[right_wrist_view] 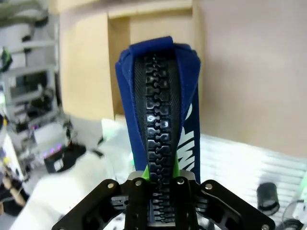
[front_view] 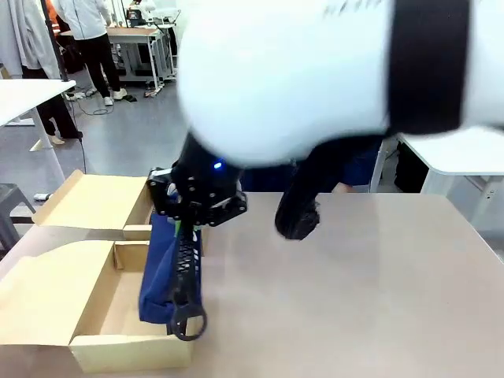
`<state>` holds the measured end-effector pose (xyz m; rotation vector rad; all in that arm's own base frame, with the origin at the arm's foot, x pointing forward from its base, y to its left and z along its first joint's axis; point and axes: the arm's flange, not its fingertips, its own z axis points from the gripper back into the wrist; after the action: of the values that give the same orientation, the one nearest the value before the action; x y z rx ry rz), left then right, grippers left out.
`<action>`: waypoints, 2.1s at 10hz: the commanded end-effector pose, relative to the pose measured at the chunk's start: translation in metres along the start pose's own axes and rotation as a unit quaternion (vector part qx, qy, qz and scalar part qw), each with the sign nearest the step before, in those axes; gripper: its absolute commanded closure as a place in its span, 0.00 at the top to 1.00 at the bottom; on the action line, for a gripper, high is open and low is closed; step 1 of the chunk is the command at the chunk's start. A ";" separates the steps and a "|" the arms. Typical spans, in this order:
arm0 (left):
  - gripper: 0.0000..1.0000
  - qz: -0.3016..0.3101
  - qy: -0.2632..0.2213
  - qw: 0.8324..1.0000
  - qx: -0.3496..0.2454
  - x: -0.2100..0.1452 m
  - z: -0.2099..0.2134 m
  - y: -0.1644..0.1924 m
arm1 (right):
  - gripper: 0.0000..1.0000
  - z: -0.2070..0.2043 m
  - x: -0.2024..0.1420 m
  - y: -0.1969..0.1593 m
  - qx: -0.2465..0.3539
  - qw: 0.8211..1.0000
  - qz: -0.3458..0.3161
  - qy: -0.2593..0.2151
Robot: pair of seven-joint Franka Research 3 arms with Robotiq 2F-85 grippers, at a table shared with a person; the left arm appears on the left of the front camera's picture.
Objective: Place items inside the box.
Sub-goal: Pick up a Pencil pouch or Stapler and place it inside the Mailer Box closest to the robot.
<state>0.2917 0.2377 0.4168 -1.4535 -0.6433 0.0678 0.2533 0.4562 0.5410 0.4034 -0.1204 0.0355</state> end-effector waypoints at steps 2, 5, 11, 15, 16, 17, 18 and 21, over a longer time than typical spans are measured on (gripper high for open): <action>1.00 -0.010 0.001 1.000 -0.006 -0.002 0.000 -0.002 | 0.10 -0.075 0.046 0.063 -0.045 0.997 0.006 -0.067; 1.00 -0.010 0.001 1.000 -0.006 -0.002 0.000 -0.002 | 0.10 -0.117 0.051 0.072 -0.062 0.997 0.009 -0.053; 1.00 -0.010 0.001 1.000 -0.006 -0.002 0.000 -0.002 | 0.10 -0.175 0.038 0.033 -0.099 0.995 -0.024 0.009; 1.00 -0.010 0.001 1.000 -0.006 -0.002 0.000 -0.002 | 0.10 -0.184 0.043 0.024 -0.103 0.994 -0.042 0.024; 1.00 -0.010 0.001 1.000 -0.006 -0.002 0.000 -0.002 | 0.32 -0.185 0.044 0.023 -0.105 0.993 -0.045 0.028; 1.00 -0.010 0.001 1.000 -0.006 -0.002 0.000 -0.002 | 0.70 -0.184 0.044 0.022 -0.107 0.993 -0.045 0.031; 1.00 -0.010 0.001 1.000 -0.006 -0.002 0.000 -0.002 | 0.92 -0.184 0.044 0.022 -0.103 0.993 -0.047 0.031; 1.00 -0.010 0.001 1.000 -0.006 -0.002 0.000 -0.002 | 1.00 -0.173 0.046 0.018 -0.087 0.994 -0.053 0.024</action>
<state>0.2917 0.2378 0.4168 -1.4534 -0.6435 0.0679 0.3188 0.5487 0.3910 0.2105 -0.0532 -0.0606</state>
